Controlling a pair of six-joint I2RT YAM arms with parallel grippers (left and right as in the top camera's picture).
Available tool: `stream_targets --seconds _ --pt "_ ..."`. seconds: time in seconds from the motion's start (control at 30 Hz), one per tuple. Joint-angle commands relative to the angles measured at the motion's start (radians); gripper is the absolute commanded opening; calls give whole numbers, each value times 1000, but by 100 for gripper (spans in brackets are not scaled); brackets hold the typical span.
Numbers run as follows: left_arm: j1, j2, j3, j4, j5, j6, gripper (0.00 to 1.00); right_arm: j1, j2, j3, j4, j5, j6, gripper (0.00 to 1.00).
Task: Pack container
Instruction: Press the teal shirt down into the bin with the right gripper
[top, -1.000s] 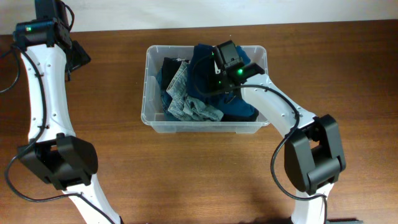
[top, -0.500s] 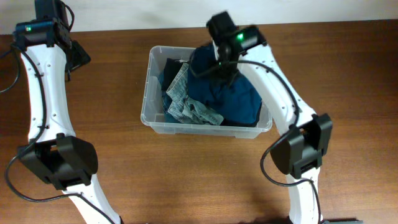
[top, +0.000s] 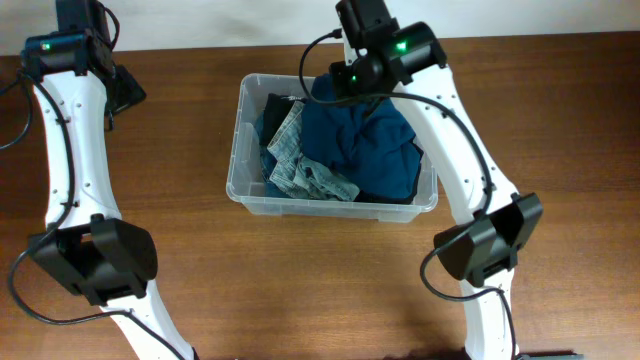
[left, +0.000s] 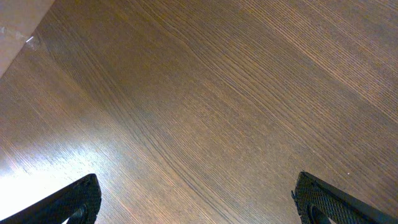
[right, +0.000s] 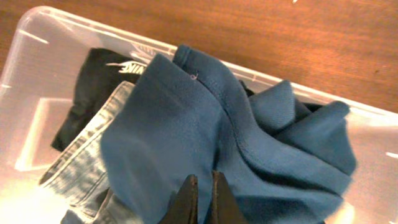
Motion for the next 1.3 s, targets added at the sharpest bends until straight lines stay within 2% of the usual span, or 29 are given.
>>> stream_targets --seconds 0.0,0.13,0.27,0.33,0.53,0.77,0.93,0.97,1.0,1.27 --pt "2 3 1 -1 -6 0 99 9 63 -87 41 -6 9 4" --pt "2 3 1 -1 -6 0 99 9 100 -217 119 -6 9 5" --pt "2 3 1 -1 -6 0 99 9 127 -356 190 -6 8 23" --pt "2 3 1 -1 -6 0 99 7 130 -402 208 -6 8 26" --pt "2 3 1 -1 -6 0 100 7 100 -351 172 -6 8 26" --pt "2 3 1 -1 -6 0 99 7 39 -18 -34 -5 5 25" --pt "2 3 1 -1 -6 0 99 7 27 195 -231 -4 5 13" --pt "2 3 1 -1 -6 0 99 7 27 218 -268 5 5 7" --pt "2 3 1 -1 -6 0 99 7 27 227 -298 22 5 4" --pt "2 3 1 -1 -6 0 99 6 27 146 -388 67 35 4"
